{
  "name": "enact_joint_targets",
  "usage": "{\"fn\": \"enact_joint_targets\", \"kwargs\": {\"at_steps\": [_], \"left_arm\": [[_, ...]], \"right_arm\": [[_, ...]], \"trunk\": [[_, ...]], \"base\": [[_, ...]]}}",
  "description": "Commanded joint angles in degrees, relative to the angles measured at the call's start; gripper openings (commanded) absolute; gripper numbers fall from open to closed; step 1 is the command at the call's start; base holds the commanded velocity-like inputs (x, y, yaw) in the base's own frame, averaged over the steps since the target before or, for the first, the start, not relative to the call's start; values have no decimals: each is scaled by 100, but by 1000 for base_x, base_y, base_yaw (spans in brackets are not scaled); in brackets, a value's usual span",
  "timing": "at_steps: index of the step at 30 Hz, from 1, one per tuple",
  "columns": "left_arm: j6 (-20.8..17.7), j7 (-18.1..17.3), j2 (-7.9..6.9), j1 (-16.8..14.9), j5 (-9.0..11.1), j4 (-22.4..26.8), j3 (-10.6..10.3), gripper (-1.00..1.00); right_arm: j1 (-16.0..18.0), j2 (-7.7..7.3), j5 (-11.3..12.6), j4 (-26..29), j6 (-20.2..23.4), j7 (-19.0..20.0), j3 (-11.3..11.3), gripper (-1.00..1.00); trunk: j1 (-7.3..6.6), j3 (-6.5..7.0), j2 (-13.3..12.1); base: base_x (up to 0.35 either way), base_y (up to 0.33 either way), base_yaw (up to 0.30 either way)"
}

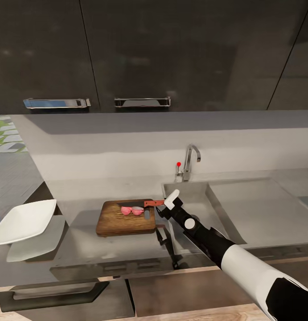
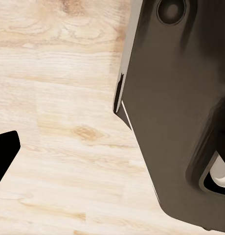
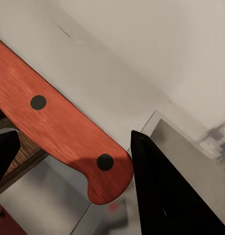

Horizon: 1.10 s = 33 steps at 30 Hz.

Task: In the kitchen, take the Vidalia onion out of the sink, dice it on the chopping board with the paring knife, put the diced onion into the bowl on the countertop, then place both the paring knife and the chopping board into the sink.

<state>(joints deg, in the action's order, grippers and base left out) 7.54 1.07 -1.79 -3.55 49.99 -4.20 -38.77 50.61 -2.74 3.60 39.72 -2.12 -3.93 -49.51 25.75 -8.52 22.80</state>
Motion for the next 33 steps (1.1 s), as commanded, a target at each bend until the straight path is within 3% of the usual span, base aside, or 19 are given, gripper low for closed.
{"fn": "enact_joint_targets", "kwargs": {"at_steps": [1, 33], "left_arm": [[20, 7, 3, -5, 10, -11, -34, 100], [20, 7, 3, -5, 10, -16, -34, 100]], "right_arm": [[11, -7, 53, 0, -17, -21, -41, -100], [11, -6, 61, -158, -15, -20, -47, -100]], "trunk": [[3, -12, 12], [3, -12, 12]], "base": [[0, 0, 0], [0, 0, 0]]}}
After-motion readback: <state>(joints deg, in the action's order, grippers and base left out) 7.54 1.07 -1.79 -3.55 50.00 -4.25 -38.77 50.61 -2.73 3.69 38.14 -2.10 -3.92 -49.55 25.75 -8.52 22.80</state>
